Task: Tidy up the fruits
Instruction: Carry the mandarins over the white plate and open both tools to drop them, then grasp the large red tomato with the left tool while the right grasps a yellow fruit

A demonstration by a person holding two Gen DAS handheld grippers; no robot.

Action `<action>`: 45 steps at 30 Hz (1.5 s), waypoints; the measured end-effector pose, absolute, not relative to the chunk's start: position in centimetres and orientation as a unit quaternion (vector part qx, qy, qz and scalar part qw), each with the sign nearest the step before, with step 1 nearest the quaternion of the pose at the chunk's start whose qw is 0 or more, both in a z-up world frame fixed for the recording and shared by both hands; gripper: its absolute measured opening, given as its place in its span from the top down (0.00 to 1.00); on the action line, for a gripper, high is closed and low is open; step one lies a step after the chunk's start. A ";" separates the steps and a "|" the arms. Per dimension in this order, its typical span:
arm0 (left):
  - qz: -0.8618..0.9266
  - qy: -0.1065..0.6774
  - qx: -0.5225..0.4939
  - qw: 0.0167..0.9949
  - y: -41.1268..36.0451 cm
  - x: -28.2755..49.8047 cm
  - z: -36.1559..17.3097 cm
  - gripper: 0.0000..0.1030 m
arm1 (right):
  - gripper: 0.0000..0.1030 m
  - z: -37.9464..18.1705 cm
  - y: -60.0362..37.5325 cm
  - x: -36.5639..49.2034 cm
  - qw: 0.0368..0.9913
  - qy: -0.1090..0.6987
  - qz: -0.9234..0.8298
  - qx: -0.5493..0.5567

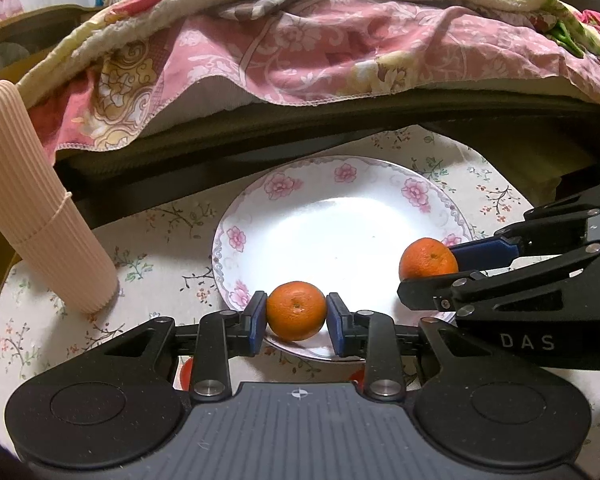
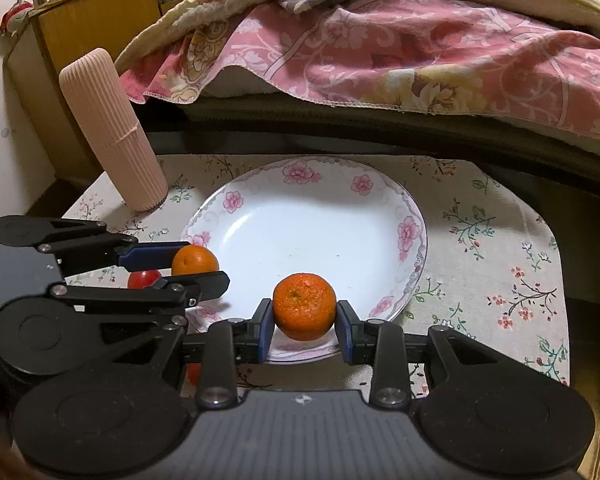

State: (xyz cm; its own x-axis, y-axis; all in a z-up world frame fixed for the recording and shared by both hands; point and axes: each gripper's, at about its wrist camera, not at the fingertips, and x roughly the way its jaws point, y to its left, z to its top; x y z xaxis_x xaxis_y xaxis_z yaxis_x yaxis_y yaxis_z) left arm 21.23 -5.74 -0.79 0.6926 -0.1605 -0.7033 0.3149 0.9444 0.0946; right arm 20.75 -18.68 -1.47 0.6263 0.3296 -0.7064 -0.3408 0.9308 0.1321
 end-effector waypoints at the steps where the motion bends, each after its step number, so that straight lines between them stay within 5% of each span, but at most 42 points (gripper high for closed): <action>1: -0.129 0.370 0.105 0.914 -5.8 21.2 -0.8 0.61 | 0.65 -1.5 -18.7 20.8 0.902 0.390 0.185 -0.008; 45: -0.126 0.352 0.099 0.922 -2.1 13.9 3.8 0.47 | 0.59 2.4 -16.8 13.9 0.909 0.368 0.199 -0.002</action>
